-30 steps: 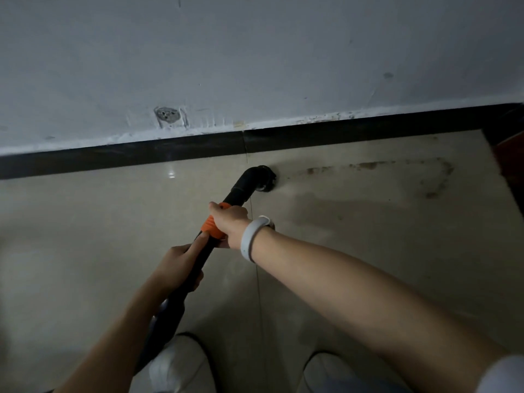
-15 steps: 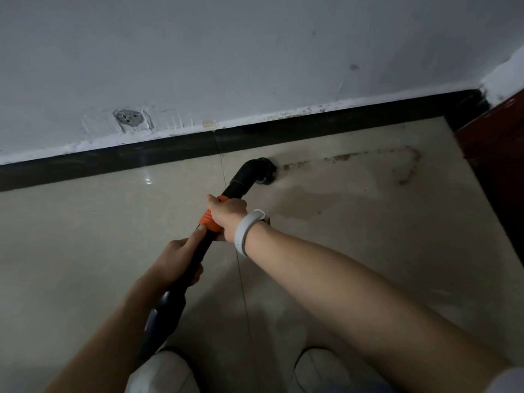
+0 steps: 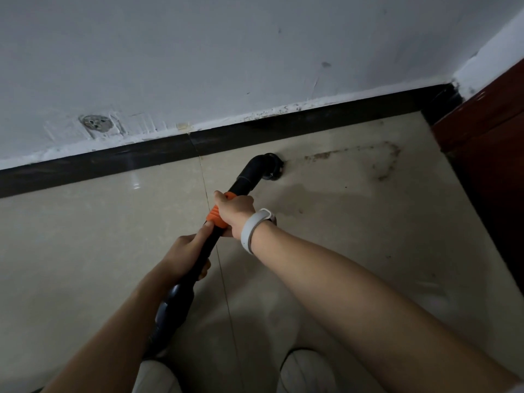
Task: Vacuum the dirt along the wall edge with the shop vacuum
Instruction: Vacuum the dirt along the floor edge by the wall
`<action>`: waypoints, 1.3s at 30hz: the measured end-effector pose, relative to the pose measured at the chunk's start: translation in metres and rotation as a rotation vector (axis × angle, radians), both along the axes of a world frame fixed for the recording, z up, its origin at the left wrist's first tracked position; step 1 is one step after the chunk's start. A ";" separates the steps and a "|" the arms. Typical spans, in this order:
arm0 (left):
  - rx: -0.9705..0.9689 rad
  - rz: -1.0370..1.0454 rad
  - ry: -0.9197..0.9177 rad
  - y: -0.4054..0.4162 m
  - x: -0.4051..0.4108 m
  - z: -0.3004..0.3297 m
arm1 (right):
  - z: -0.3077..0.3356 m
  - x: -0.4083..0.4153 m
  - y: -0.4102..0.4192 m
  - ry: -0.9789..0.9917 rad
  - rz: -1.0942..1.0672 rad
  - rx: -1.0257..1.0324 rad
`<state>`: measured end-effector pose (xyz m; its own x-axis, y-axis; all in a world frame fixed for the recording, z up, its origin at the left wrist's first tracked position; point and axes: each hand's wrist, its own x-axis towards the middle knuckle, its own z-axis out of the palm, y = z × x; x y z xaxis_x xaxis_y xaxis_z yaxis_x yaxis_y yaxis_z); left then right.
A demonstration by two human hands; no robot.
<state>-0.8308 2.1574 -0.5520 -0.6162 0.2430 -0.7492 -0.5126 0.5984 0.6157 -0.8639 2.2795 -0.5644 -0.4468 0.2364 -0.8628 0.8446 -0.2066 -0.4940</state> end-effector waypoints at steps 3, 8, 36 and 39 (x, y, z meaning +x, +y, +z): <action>-0.014 -0.013 0.015 0.010 -0.001 -0.001 | 0.002 -0.001 0.009 0.004 -0.010 0.006; -0.023 -0.059 0.013 0.027 -0.004 0.000 | 0.002 -0.003 0.026 0.000 -0.019 0.023; 0.029 -0.198 -0.022 0.128 -0.019 0.000 | 0.012 -0.001 0.127 -0.015 -0.151 0.093; 0.021 -0.224 -0.019 0.142 -0.020 0.001 | 0.016 0.001 0.142 -0.012 -0.174 0.082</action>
